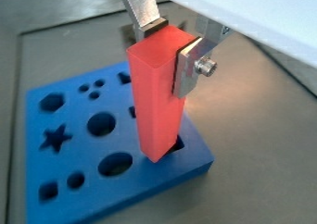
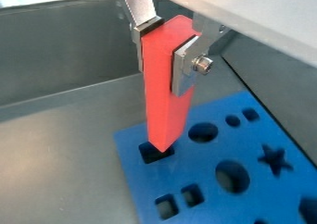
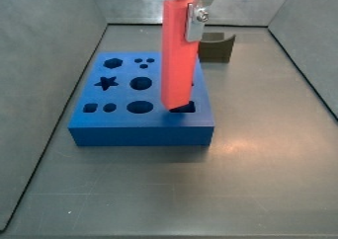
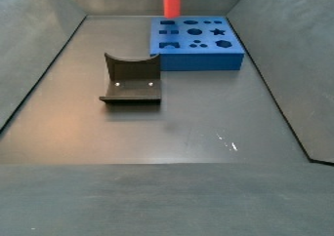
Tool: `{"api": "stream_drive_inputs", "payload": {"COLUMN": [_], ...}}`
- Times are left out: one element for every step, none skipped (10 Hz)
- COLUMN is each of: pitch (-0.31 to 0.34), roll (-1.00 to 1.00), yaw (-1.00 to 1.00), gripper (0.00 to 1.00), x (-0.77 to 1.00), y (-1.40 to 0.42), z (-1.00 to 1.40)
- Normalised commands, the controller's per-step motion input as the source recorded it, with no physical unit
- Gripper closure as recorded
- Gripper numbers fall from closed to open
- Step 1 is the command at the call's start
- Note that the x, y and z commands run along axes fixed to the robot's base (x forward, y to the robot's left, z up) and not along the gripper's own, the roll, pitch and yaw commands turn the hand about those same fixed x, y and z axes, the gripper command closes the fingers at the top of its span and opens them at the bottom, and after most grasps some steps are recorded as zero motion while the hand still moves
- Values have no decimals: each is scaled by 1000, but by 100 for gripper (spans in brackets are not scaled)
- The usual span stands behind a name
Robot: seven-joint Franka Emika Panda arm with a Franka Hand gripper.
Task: Insert the rectangle object.
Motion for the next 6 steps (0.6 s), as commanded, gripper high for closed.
{"api": "stream_drive_inputs", "payload": {"pitch": [-103,-111,0,7,61,0], "roll": [251,259,154,39,-26,-97], "yaw": [-774,-840,-777,-729,-774,-480], "gripper": [100,100,100,100,100,100], "x": [254,174,191,234,171,0], "y": [0,0,-77,-109,-129,-26], "z": [46,0,-3,-86,-234,-337]}}
